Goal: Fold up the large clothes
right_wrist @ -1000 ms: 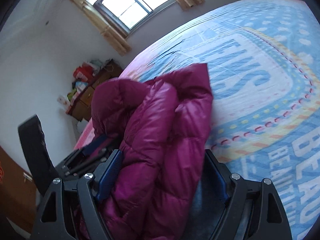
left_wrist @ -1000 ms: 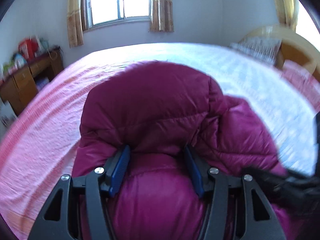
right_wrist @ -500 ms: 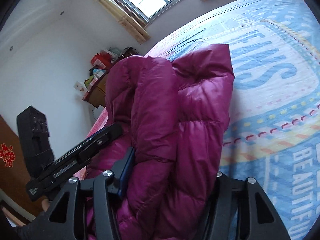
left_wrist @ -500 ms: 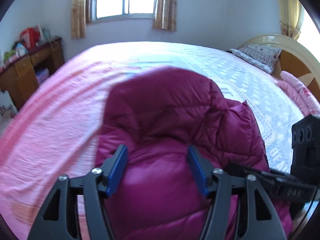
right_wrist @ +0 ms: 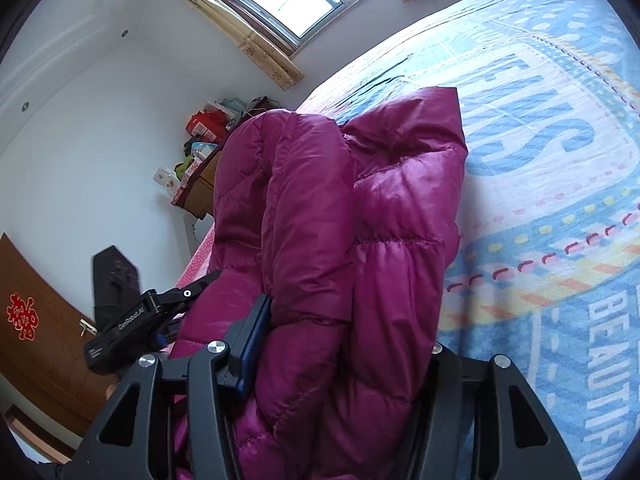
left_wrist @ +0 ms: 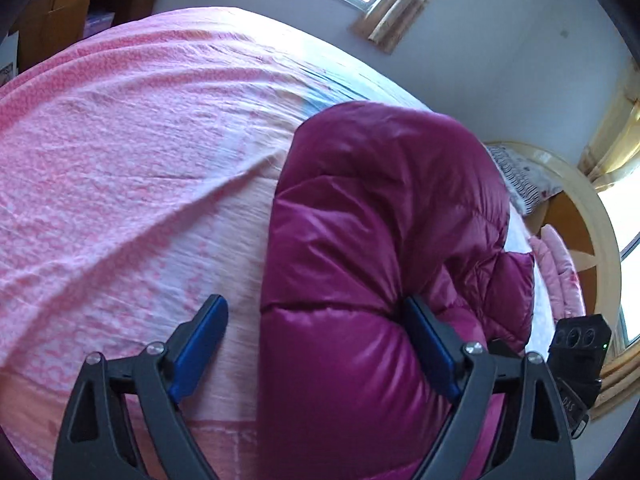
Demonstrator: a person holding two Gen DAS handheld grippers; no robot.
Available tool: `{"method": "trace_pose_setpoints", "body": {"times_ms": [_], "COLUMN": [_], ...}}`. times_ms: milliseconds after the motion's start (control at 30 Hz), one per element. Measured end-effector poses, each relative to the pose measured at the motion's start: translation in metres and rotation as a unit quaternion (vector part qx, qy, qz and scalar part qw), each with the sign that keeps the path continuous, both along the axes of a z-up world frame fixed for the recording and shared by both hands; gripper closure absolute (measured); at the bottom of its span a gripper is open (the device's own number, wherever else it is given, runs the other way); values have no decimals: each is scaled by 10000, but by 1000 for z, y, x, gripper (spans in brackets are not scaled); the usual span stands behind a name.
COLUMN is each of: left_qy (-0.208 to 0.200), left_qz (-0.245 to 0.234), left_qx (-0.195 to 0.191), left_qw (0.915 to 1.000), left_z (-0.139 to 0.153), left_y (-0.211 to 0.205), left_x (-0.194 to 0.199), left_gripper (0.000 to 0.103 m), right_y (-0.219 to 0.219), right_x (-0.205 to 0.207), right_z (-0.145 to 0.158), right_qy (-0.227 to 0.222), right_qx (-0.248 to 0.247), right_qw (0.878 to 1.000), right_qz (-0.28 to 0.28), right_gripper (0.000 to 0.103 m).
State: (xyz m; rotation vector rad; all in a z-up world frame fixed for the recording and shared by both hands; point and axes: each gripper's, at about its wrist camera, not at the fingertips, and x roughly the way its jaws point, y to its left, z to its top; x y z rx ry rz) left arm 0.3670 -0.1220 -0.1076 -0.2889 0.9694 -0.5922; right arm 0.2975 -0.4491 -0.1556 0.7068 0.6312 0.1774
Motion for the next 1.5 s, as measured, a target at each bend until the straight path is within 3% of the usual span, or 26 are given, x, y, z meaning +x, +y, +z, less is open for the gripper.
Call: {"method": "trace_pose_setpoints", "body": {"times_ms": [67, 267, 433, 700, 900, 1067, 1200, 1500], "left_qy": [-180, -876, -1025, -1053, -1100, -1060, -1206, -1160], "left_qz": [-192, -270, -282, -267, -114, -9, 84, 793], "left_qx": [110, 1153, 1598, 1789, 1843, 1828, 1950, 1856], "left_qw": [9996, 9891, 9814, 9779, 9766, 9774, 9733, 9725], "left_z": [3, 20, 28, 28, 28, 31, 35, 41], "left_y": [-10, -39, -31, 15, 28, 40, 57, 129], "left_x": [-5, -34, -67, -135, -151, -161, -177, -180], "left_gripper": [41, 59, 60, 60, 60, 61, 62, 66], "right_y": [-2, 6, 35, 104, 142, 169, 202, 270], "right_x": [0, 2, -18, -100, -139, -151, -155, -135], "right_z": [-1, 0, 2, -4, -6, 0, 10, 20], "right_qy": [8, 171, 465, 386, 361, 444, 394, 187], "right_qx": [-23, -347, -528, -482, -587, -814, -1029, -799], "right_qw": [10000, 9992, 9974, 9972, 9965, 9950, 9937, 9948], "right_qz": [-3, -57, -137, -421, -474, -383, -195, 610], "right_gripper": [49, 52, 54, 55, 55, 55, 59, 65]}}
